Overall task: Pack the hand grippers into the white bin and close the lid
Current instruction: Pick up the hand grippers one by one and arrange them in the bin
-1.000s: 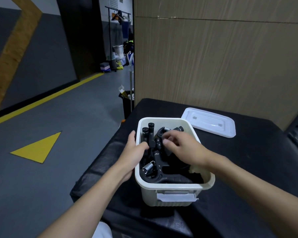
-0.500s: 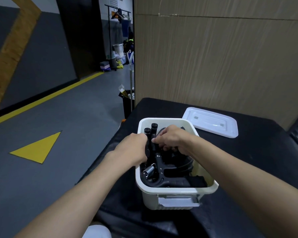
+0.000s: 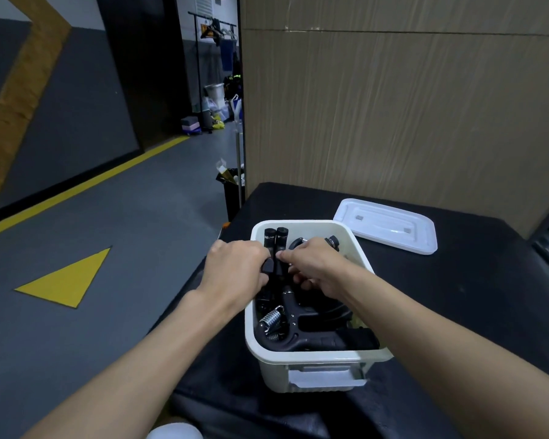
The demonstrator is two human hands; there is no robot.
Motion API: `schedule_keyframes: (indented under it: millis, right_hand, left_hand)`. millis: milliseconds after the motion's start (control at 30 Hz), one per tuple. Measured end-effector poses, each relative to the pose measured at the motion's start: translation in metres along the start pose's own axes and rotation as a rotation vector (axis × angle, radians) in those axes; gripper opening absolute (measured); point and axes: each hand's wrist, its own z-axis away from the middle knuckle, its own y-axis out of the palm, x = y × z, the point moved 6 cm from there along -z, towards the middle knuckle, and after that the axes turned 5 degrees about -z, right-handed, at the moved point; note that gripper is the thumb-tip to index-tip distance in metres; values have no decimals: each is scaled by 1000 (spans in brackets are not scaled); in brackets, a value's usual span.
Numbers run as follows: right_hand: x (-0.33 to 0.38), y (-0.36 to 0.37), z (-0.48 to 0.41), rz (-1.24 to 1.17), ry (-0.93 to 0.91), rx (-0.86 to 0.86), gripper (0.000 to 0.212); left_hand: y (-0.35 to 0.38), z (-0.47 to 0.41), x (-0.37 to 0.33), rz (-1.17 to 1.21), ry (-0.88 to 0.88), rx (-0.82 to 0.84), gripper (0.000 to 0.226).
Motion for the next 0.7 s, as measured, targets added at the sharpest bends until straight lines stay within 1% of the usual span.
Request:
schedule_keyframes:
  millis: [67, 200, 300, 367, 467, 600, 633, 700]
  right_hand:
    - [-3, 2, -1, 42, -9, 2, 19]
    - [-4, 5, 2, 103, -30, 15, 14]
    - [-2, 7, 2, 156, -56, 13, 18]
    - [2, 5, 3, 209, -84, 19, 22]
    - [6, 2, 7, 200, -132, 57, 30]
    - [5, 8, 13, 166, -207, 187, 21]
    - [5, 9, 15, 152, -213, 249, 18]
    - [1, 10, 17, 124, -234, 344, 21]
  left_hand:
    - [1, 0, -1, -36, 14, -12, 4]
    - [0, 0, -3, -97, 22, 23, 7]
    - [0, -3, -10, -202, 5, 79, 20]
    - [1, -5, -12, -198, 8, 114, 26]
    - [2, -8, -4, -107, 4, 172, 23]
    - [3, 4, 0, 76, 68, 173, 11]
    - [3, 8, 0, 125, 69, 168, 12]
    - [5, 13, 1, 203, 46, 185, 22]
